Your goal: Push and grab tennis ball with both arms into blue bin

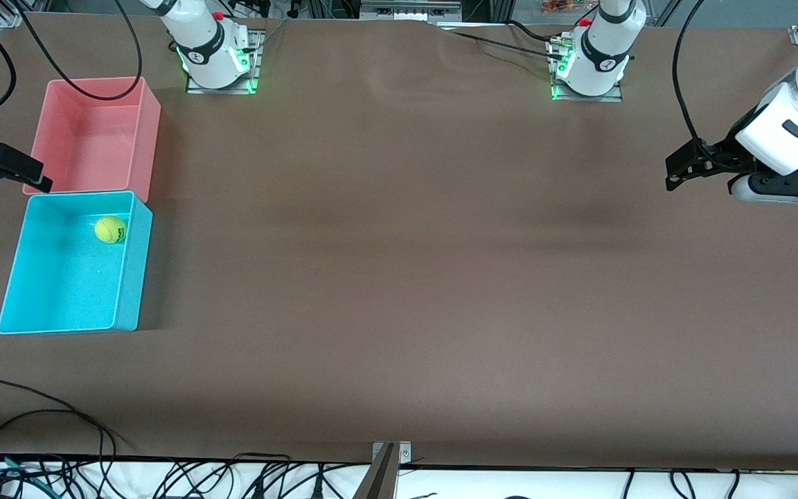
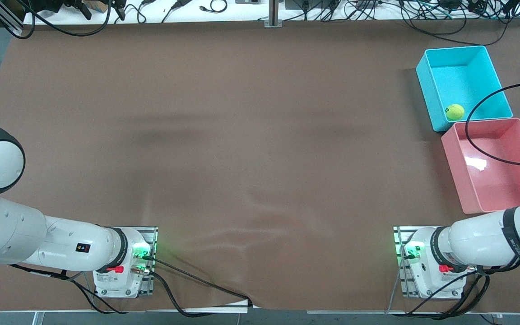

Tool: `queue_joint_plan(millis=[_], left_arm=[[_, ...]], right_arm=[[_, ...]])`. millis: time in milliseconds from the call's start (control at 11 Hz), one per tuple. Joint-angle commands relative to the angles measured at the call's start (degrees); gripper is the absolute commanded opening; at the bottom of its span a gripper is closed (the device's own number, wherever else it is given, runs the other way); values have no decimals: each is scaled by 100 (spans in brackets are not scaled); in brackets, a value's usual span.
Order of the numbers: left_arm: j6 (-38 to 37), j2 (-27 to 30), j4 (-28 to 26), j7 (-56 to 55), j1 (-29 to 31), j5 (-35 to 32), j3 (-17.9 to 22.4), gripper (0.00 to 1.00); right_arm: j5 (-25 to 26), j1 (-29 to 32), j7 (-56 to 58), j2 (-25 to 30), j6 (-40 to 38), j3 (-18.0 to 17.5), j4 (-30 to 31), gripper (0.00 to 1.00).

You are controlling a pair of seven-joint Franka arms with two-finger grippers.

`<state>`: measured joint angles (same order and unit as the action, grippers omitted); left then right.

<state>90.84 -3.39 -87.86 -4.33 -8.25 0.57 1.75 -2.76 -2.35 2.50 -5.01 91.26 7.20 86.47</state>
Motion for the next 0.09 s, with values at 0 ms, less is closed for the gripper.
queue_joint_plan(millis=[0], left_arm=[[-110, -39, 111, 117, -1, -22, 18, 100]], right_arm=[[-76, 32, -47, -9, -99, 106, -113, 100]])
